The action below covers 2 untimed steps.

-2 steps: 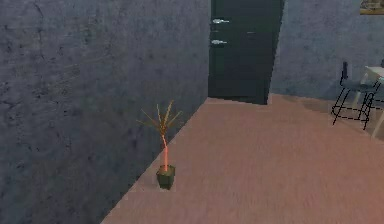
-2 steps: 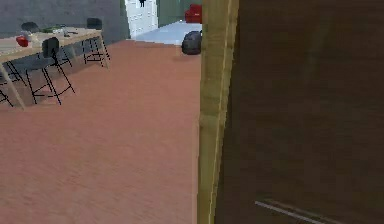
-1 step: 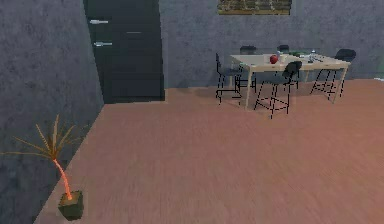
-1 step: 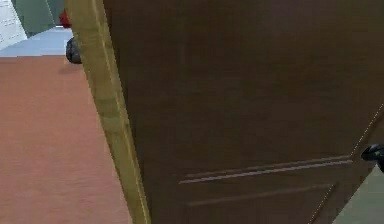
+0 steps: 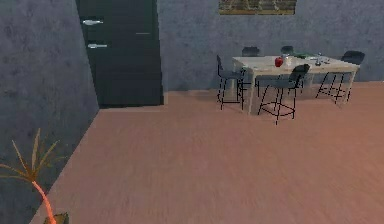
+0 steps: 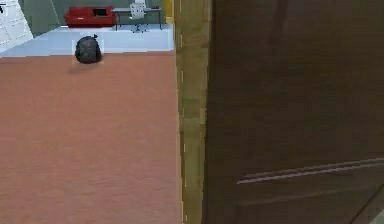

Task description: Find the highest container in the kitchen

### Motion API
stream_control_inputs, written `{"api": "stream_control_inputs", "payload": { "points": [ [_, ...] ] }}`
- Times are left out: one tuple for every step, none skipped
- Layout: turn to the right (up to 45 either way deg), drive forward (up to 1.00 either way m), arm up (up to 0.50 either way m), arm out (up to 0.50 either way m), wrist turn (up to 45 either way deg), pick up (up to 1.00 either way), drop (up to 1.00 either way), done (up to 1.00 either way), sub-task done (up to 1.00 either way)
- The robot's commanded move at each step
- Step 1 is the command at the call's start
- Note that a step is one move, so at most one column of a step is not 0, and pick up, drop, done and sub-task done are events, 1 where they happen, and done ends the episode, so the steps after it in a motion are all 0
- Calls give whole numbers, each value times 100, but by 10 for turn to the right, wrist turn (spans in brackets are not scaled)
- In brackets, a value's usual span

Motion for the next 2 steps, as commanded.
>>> {"api": "stream_control_inputs", "payload": {
  "points": [
    [0, 30, 0, 0, 0, 0, 0, 0, 0],
    [390, 0, 0, 0, 0, 0, 0, 0, 0]
  ]
}}
